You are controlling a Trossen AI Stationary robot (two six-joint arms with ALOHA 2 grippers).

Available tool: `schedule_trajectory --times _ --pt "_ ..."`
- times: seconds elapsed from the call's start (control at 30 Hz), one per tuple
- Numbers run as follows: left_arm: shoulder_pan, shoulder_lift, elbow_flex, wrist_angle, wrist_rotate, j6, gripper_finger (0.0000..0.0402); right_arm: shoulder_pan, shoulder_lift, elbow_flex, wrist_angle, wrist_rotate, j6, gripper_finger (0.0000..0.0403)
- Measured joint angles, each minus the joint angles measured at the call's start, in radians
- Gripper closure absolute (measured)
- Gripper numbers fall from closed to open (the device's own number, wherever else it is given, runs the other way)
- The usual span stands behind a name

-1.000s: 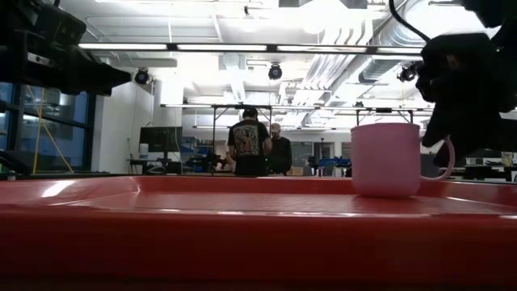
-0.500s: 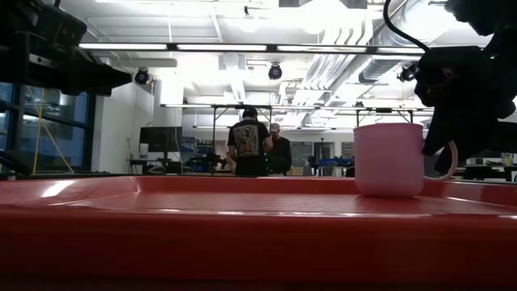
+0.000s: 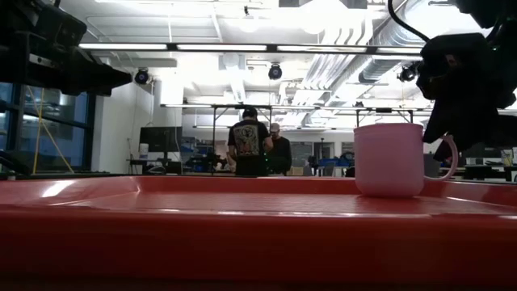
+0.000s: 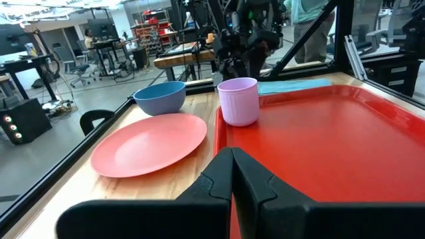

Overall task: Set up tray
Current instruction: Put the pink plate into the pink serving tray

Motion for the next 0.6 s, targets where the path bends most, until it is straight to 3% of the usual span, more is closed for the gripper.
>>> schedule_trajectory --times 0.33,0.6 --pt "0.000 0.000 0.000 0.000 0.000 0.000 0.0364 0.000 -0.079 0.000 -0.081 -0.005 -0.010 0.0248" --pt "0.000 0.000 0.000 0.000 0.000 0.000 0.0364 0.000 -0.093 0.000 -0.075 -0.036 -0.013 0.0172"
